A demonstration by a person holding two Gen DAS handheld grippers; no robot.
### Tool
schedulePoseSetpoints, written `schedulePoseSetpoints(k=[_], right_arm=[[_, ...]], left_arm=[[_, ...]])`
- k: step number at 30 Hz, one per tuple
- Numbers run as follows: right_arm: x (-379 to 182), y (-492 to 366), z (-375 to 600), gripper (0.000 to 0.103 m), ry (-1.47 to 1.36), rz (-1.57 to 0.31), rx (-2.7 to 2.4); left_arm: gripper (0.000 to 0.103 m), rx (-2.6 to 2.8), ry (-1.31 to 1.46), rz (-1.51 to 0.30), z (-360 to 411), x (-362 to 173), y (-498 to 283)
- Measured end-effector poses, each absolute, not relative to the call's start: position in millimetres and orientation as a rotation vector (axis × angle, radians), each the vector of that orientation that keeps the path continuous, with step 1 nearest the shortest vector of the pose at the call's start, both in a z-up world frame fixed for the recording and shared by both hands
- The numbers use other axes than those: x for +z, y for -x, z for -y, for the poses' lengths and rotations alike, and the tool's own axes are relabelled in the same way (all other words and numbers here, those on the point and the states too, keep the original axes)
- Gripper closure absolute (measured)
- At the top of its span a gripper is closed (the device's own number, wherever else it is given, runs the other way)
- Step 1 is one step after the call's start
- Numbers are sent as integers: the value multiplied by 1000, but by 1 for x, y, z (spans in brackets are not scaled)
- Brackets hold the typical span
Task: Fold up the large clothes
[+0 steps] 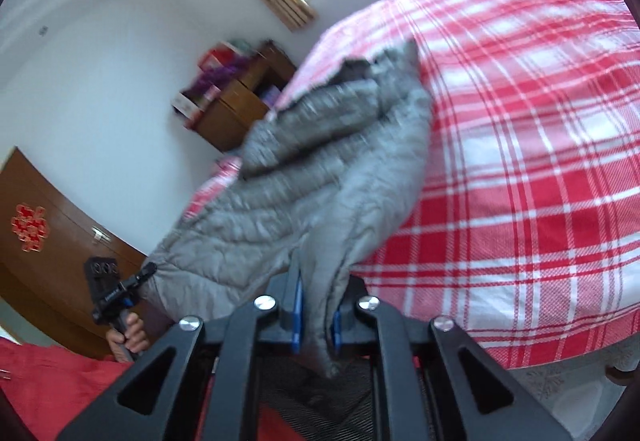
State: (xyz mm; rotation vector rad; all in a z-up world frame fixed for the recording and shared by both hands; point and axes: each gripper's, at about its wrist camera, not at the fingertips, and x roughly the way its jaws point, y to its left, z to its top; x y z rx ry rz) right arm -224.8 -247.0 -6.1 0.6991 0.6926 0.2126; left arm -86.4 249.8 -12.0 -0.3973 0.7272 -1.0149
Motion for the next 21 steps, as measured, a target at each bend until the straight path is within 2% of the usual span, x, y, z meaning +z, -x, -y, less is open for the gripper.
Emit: schedulePoseSetpoints(k=[3,5,10,16,19,21], right_arm=[[42,239,255,90,-744,-534,285],[58,241,258,90,-729,-492,288],[102,203,272,90,-681,-399,294],[107,106,293,90,-666,-427,232],[64,28,310,90,-721,-511,146],[48,8,317,90,-734,-532,117]], left_arm=[[90,-1021,416,-665,-256,27,83],[90,-1016,452,-633,-258,46,71],[89,-896,559,-648,-244,73,-8],[88,-658,575,-829,-194,34,-135],[88,-561,592,-926,-173,-3,-185],[88,-513,602,-978,-162,-27,-208]])
